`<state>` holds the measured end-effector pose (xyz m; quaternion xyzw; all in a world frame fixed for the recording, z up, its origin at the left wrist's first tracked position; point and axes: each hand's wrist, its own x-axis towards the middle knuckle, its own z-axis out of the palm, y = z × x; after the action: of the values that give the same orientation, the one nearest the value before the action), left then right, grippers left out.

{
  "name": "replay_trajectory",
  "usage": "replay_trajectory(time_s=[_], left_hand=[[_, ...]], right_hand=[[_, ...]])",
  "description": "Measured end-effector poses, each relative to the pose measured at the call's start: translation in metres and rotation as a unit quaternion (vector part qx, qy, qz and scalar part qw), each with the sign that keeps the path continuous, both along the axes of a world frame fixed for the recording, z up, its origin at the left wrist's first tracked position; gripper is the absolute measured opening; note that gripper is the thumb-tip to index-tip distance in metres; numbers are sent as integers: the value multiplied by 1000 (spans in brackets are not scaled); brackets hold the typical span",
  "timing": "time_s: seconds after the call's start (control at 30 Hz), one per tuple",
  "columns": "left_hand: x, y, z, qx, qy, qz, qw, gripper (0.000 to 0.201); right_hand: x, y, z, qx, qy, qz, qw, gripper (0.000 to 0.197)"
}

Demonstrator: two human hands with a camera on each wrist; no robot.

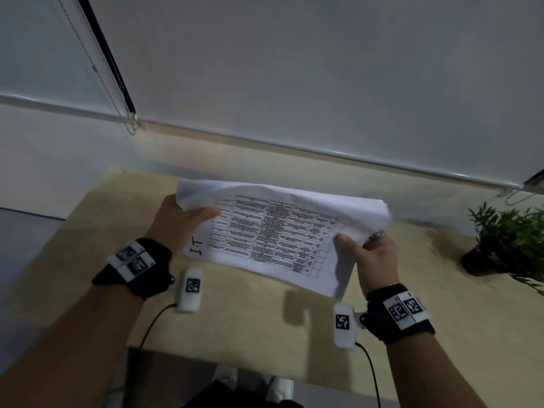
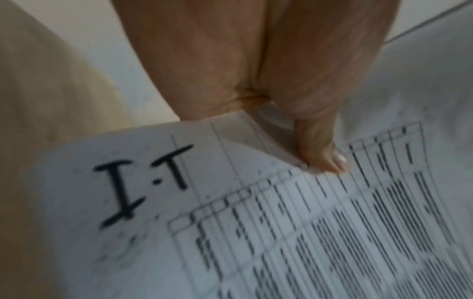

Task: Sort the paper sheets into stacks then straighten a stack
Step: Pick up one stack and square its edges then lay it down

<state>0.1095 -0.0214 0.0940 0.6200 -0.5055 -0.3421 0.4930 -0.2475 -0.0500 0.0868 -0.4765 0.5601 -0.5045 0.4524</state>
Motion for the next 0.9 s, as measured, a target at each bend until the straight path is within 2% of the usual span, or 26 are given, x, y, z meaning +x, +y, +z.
replay_trajectory(time_s=[0.07,0.17,0.2,0.27,0.37,0.5,0.6,0.67,0.7,0.77,0.9], left_hand=[[-12,5,-5,-30,-6,45,999,17],[-27,15,-24,-65,-62,70,994,8],[-30,19,-36,-57,-74,65,993,13],[-37,27,-64,-24,-56,54,997,22],[-48,30,-84,41,-33,80,995,30],[-39,12,-73,86,-16,117,989,34],[-36,10,-80,156,-7,96,983,44],[-40,14,-92,233,-44,43,970,41],[-43,17,-98,268,-65,16,961,41],[-47,22,-110,310,-90,12,947,42],[-48,26,-130,308,-167,36,936,37]], right_hand=[[3,4,7,-42,34,-17,998,28],[9,18,8,-92,76,-54,991,26],[10,23,1,-88,104,-59,989,26],[12,31,-27,-26,158,-60,985,22],[14,35,-62,94,176,-51,978,14],[9,21,-59,67,197,-48,977,19],[1,14,-80,131,201,-10,971,33],[-3,15,-112,229,213,32,949,52],[-5,17,-128,263,234,58,934,52],[-3,21,-141,280,276,83,916,42],[3,29,-135,289,323,54,900,50]])
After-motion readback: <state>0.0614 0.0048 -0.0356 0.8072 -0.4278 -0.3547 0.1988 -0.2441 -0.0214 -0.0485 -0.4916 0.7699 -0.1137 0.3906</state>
